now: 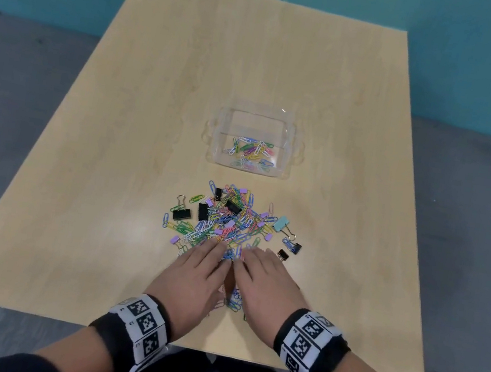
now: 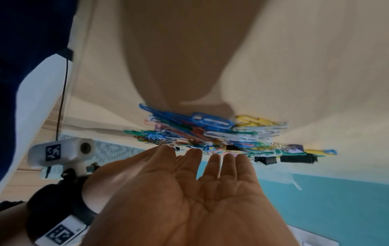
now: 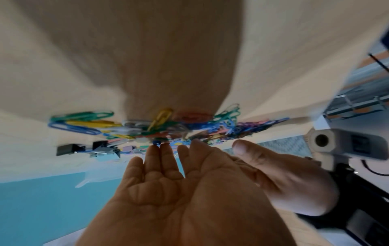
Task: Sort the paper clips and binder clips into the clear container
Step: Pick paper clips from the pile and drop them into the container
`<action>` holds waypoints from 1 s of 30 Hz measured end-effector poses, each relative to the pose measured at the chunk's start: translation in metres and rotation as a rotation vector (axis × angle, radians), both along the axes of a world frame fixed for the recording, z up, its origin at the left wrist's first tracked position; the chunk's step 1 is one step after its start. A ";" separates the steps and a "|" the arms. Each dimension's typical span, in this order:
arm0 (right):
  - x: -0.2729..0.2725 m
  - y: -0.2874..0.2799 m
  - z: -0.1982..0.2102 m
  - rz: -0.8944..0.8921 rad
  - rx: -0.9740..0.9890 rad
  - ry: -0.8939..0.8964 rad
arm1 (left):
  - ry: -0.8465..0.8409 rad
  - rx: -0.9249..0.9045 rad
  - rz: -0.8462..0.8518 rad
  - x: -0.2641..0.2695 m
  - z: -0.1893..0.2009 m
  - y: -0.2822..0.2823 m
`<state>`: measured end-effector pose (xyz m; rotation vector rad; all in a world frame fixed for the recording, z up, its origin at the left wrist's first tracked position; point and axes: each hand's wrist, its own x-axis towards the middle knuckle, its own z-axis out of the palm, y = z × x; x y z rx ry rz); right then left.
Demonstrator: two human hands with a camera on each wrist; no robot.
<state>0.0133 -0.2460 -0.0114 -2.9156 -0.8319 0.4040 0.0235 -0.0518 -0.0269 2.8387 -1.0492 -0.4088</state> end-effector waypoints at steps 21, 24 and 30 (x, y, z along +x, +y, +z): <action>0.024 0.016 -0.013 -0.041 -0.015 0.058 | 0.044 0.179 0.085 -0.002 -0.012 0.015; 0.009 0.016 -0.015 -0.019 -0.020 0.085 | 0.035 0.086 0.084 -0.006 -0.005 0.021; 0.005 0.016 -0.010 -0.038 0.036 0.073 | 0.014 -0.015 0.078 -0.010 0.002 0.023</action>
